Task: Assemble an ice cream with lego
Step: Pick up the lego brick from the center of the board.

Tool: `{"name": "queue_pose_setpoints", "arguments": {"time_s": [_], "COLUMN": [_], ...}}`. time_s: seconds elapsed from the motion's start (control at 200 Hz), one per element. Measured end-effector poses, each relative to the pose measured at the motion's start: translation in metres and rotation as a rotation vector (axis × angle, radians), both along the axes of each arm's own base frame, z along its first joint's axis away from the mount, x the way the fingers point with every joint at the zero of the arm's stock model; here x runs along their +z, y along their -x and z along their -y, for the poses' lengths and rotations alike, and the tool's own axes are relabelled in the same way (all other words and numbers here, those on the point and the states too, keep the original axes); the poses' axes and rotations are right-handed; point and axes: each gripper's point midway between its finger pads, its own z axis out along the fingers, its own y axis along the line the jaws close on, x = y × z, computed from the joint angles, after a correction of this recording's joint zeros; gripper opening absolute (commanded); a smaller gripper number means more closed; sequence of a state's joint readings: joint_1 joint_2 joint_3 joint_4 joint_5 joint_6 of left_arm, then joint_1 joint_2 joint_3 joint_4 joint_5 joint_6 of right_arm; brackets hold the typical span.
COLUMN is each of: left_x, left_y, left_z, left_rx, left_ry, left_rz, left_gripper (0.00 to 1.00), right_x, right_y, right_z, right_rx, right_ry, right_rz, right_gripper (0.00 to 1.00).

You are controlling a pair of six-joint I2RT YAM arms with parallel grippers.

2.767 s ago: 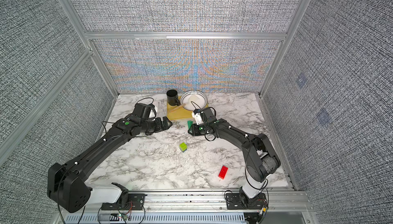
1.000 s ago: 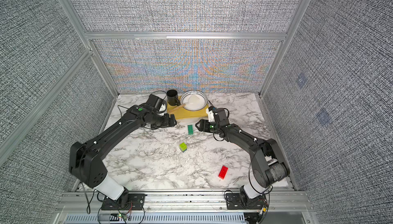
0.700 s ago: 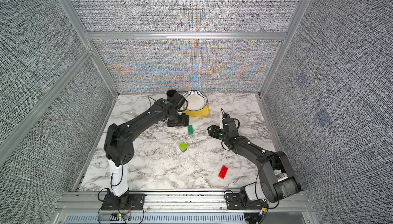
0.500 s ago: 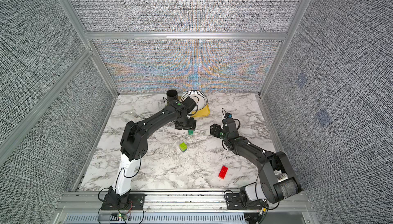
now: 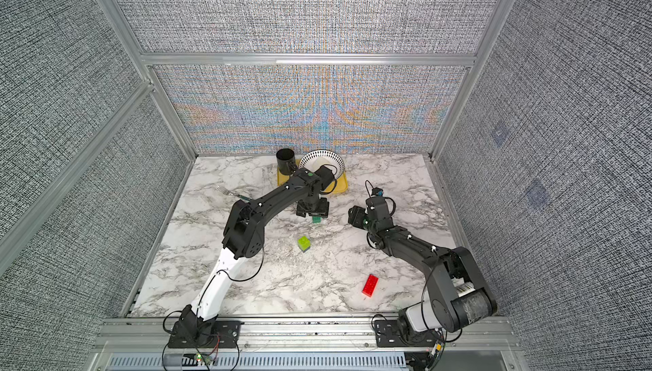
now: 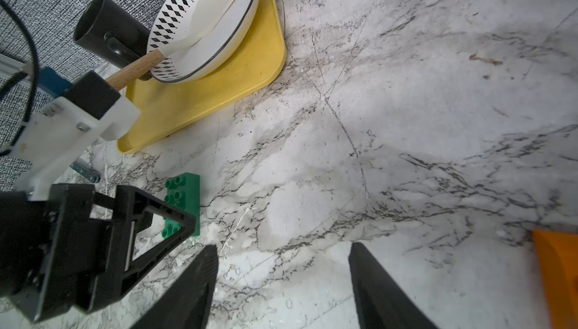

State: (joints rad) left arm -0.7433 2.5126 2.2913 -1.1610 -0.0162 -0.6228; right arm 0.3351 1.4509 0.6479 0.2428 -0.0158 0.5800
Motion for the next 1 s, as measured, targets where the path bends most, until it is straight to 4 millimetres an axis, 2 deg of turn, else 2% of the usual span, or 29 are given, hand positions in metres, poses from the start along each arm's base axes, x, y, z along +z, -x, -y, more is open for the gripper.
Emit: {"name": "queue_pose_setpoints", "arguments": {"time_s": [0.175, 0.37, 0.621, 0.746, 0.831, 1.001], "left_x": [-0.006, -0.006, -0.004, -0.001, 0.010, 0.062], "left_y": [-0.004, -0.007, -0.008, -0.008, -0.007, 0.006], "left_z": [0.001, 0.005, 0.004, 0.004, 0.004, 0.005], "left_rx": [0.011, 0.015, 0.014, -0.006, -0.041, -0.194], "left_ry": [-0.009, -0.001, -0.001, 0.000, 0.013, 0.097], "left_rz": [0.004, 0.012, 0.017, 0.022, 0.034, 0.088], "left_gripper": [0.62, 0.42, 0.03, 0.02, 0.02, 0.02], "right_x": [0.002, 0.000, 0.001, -0.001, -0.001, 0.000], "right_y": [-0.002, -0.002, -0.003, -0.003, -0.003, -0.003], "right_z": [-0.002, -0.005, -0.007, -0.007, -0.007, -0.014], "right_rx": [0.000, 0.008, 0.014, 0.017, 0.020, 0.060], "right_ry": [0.003, 0.007, 0.012, 0.017, 0.019, 0.010], "right_rz": [0.005, 0.002, 0.004, -0.001, 0.000, 0.006], "right_gripper": [0.67, 0.65, 0.64, 0.64, 0.64, 0.64]}}
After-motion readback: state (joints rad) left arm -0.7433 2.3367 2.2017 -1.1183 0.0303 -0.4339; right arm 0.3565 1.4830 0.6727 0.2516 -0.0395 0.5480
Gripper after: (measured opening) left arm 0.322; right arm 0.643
